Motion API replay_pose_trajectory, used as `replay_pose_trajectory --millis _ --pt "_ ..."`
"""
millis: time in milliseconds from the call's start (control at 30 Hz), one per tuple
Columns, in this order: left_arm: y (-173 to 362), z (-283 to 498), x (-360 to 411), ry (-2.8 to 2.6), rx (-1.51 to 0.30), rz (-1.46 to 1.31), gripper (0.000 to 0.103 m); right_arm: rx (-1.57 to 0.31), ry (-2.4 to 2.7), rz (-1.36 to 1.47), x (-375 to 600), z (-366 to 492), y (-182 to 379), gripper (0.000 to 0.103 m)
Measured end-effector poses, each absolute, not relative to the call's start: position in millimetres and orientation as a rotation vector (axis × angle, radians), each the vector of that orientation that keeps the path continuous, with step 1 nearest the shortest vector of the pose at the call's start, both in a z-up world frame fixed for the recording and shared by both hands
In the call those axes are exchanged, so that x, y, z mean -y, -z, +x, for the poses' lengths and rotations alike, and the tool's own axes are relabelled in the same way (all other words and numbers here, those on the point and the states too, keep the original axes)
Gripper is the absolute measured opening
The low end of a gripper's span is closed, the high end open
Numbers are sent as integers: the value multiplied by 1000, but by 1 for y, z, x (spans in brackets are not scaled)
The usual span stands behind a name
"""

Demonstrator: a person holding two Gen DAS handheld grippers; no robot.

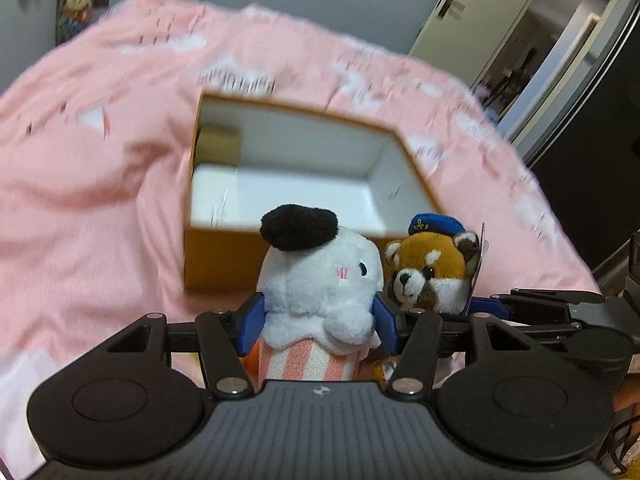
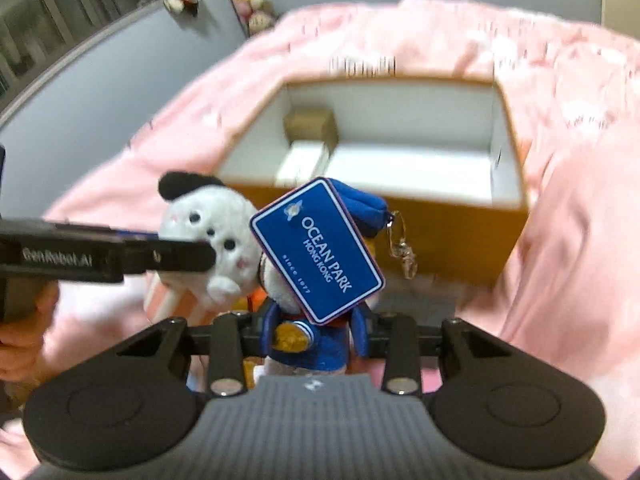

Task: Organize objects
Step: 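Lift the white plush dog with the left tool while the right tool lifts the bear, then lower the plush dog into the orange box with left tool while right tool lowers bear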

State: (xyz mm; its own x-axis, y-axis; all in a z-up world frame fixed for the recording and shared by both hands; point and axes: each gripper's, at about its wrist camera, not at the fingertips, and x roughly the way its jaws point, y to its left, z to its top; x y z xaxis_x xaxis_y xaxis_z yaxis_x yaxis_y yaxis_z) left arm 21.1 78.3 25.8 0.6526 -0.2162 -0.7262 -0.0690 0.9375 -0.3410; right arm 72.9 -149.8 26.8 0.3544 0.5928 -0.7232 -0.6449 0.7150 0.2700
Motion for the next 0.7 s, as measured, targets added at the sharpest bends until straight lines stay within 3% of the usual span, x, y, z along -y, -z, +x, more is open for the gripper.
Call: replay_pose_trajectory --millis 367,700 --pt "-69 81 -82 -8 -704 -340 65 -694 -794 -69 131 115 -88 39" --pt "-19 159 -96 -19 -833 -367 65 -797 -754 -80 95 197 -44 39"
